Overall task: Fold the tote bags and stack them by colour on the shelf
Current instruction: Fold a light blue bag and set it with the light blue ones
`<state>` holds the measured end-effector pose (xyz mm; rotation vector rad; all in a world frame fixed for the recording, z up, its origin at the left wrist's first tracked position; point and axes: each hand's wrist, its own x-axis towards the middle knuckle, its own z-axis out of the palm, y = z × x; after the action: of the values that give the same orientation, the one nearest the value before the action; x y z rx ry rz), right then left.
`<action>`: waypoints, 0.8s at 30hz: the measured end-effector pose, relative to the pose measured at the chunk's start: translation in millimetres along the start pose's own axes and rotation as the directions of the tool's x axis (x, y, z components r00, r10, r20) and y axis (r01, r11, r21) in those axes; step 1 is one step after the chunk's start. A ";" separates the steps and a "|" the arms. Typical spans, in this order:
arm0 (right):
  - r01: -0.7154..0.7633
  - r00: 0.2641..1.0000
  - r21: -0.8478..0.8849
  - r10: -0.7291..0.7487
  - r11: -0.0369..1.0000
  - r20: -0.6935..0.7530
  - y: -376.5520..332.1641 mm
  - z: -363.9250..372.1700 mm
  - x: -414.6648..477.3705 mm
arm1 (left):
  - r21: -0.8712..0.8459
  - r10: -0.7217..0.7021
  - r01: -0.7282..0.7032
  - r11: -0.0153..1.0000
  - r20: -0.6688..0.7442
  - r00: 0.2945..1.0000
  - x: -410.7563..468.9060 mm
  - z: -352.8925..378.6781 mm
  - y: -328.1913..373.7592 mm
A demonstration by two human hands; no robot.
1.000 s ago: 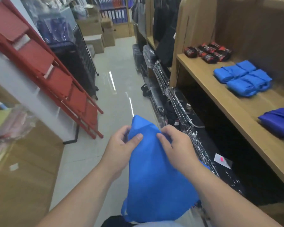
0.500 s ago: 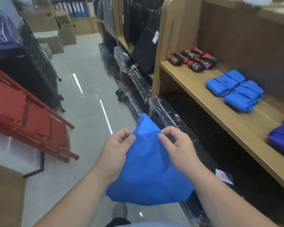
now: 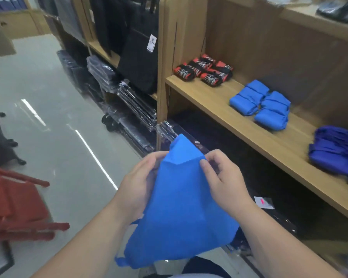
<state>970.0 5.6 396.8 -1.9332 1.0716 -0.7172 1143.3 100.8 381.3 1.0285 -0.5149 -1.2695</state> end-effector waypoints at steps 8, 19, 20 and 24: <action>-0.140 0.895 0.319 0.258 0.937 -0.364 44.6 -26.9 52.9 | 0.639 -0.281 0.177 0.749 0.065 0.957 43.6 -23.1 -27.4; 0.045 0.896 0.712 0.287 0.701 -0.339 98.4 -75.7 137.3 | 0.891 0.093 -0.071 0.448 0.033 0.995 120.2 -46.7 -10.4; 0.056 0.893 0.736 0.296 0.675 -0.340 100.9 -77.3 143.1 | 0.868 0.016 0.021 0.497 -0.033 0.999 126.1 -46.9 -9.7; 0.079 0.882 0.744 0.301 0.664 -0.362 114.0 -86.3 159.3 | 0.799 -0.184 0.434 0.416 -0.393 0.901 152.3 -54.9 -22.4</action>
<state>932.4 -202.0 360.8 -0.9795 0.9342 -1.3449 1216.8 -22.7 303.6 2.2485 -0.8447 -1.1404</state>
